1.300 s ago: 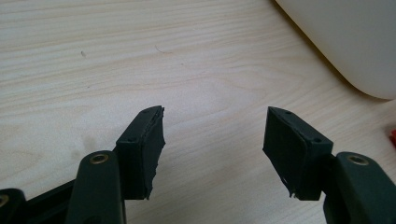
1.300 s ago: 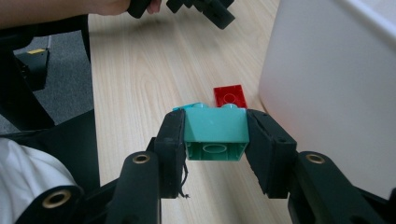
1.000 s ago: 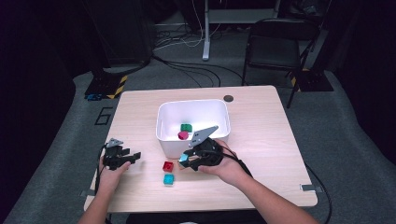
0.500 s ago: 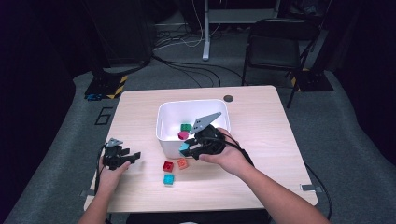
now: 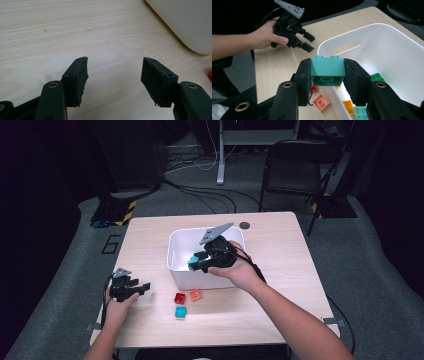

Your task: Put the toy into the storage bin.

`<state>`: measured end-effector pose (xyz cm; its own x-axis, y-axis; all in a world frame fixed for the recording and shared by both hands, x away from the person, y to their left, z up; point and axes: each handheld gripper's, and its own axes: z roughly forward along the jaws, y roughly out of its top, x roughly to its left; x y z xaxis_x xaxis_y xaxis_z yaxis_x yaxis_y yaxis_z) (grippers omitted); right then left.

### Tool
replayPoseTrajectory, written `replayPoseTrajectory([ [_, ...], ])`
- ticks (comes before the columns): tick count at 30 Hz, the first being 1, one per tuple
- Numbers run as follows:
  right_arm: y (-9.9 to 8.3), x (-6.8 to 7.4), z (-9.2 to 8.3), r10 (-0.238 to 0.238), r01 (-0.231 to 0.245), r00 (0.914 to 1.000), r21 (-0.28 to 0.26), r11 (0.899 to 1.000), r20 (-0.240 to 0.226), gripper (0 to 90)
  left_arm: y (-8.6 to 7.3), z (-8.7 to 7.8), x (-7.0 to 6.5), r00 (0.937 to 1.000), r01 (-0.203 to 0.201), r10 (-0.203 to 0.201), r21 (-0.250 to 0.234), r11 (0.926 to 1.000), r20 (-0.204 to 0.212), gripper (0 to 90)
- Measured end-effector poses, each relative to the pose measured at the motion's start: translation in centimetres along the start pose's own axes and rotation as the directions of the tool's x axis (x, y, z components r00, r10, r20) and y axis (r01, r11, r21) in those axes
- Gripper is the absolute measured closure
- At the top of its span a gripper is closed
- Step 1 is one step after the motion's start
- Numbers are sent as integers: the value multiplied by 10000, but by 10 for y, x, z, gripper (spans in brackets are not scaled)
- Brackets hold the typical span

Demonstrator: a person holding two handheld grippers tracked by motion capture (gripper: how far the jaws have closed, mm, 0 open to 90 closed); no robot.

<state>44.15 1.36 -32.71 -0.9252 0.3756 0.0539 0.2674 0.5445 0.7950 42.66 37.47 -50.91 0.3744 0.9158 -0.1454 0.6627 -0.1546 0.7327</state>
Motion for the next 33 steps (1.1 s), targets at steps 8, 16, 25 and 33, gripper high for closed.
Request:
replayPoseTrajectory([
  [8, 9, -19, 14, 143, -148, 9989, 108, 9998, 447, 585, 0, 0, 0, 10000, 10, -10, 6, 10000, 27, 379],
  [16, 17, -38, 32, 270, -281, 9965, 129, 9995, 794, 585, 0, 1, 0, 10000, 9, -9, -4, 10000, 60, 379],
  [25, 17, -57, 57, 383, -393, 9946, 83, 9992, 966, 584, 0, 1, 0, 9999, -15, 15, 4, 10000, 101, 379],
  [33, 11, -73, 74, 741, -791, 9900, 369, 9962, 1204, 584, 0, 2, 0, 10000, 0, 0, -97, 10000, 96, 379],
])
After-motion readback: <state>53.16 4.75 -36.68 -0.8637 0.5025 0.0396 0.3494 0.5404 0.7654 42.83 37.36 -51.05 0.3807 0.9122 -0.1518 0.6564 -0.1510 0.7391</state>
